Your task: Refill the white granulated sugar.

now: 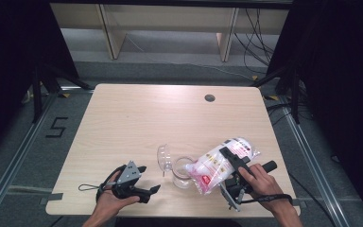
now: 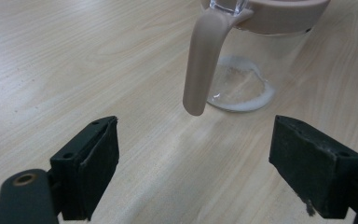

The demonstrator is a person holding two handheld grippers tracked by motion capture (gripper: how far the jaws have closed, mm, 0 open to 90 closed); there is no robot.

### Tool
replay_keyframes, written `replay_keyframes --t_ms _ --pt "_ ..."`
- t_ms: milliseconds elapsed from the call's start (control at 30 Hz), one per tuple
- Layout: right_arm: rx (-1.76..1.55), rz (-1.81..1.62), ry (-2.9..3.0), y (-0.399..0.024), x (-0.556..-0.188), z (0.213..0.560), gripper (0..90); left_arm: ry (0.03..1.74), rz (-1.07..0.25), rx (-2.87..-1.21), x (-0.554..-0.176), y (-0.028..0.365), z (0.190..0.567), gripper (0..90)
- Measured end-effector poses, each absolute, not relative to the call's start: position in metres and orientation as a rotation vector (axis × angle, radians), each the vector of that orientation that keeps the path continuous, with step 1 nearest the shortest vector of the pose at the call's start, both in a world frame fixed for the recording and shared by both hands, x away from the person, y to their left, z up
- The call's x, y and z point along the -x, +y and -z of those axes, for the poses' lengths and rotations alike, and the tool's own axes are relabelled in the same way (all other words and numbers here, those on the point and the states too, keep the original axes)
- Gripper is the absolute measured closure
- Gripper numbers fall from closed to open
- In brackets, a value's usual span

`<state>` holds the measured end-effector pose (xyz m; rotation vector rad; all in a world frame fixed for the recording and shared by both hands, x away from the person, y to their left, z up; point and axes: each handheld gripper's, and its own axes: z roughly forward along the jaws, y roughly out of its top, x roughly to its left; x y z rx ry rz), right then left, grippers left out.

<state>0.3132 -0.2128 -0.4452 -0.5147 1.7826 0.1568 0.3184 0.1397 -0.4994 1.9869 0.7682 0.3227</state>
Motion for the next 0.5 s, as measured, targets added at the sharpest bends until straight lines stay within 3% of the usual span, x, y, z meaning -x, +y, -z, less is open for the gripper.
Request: replay_keyframes --t_ms 500 --pt "0.563 -0.12 1.75 -0.2118 -0.3128 0.4415 46.9 0.774 -0.33 -2.0 -0.3182 0.1403 0.4986 15.4"
